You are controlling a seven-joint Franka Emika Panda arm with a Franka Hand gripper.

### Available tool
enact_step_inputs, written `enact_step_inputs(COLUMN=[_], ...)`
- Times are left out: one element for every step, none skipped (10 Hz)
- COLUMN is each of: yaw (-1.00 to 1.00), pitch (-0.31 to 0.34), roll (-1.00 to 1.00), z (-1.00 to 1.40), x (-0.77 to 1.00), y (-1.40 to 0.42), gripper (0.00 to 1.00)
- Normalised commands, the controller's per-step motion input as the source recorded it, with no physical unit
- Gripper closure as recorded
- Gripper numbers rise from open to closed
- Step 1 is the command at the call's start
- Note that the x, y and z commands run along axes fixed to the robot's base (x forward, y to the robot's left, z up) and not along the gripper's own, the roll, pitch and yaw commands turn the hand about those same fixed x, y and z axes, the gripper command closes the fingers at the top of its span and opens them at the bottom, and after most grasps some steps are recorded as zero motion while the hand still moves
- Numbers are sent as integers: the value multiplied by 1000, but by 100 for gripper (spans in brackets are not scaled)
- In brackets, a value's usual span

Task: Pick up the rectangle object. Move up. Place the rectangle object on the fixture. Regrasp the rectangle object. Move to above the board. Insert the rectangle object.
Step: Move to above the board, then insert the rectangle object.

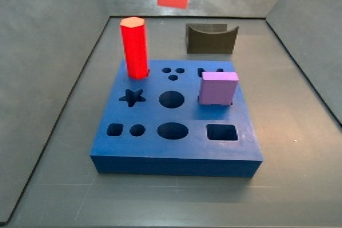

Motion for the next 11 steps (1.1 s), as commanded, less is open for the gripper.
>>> enact_step_inputs(yaw=[-45, -14, -14, 0, 0, 31, 0, 0, 0, 0, 0], pitch=[-164, -100, -81, 0, -49, -27, 0, 71, 73, 90, 76], roll=[-610, -309, -227, -10, -150, -200, -230, -246, -203, -190, -84], z=[4, 6, 5, -9, -254, -397, -437, -483, -451, -463, -471], x=[-148, -92, -70, 0, 0, 211, 589, 831, 929, 969, 983], y=[-37, -15, -3, 0, -11, -363, -443, -426, -434, -423, -509], gripper=[100, 100, 100, 100, 100, 100, 100, 100, 100, 100, 100])
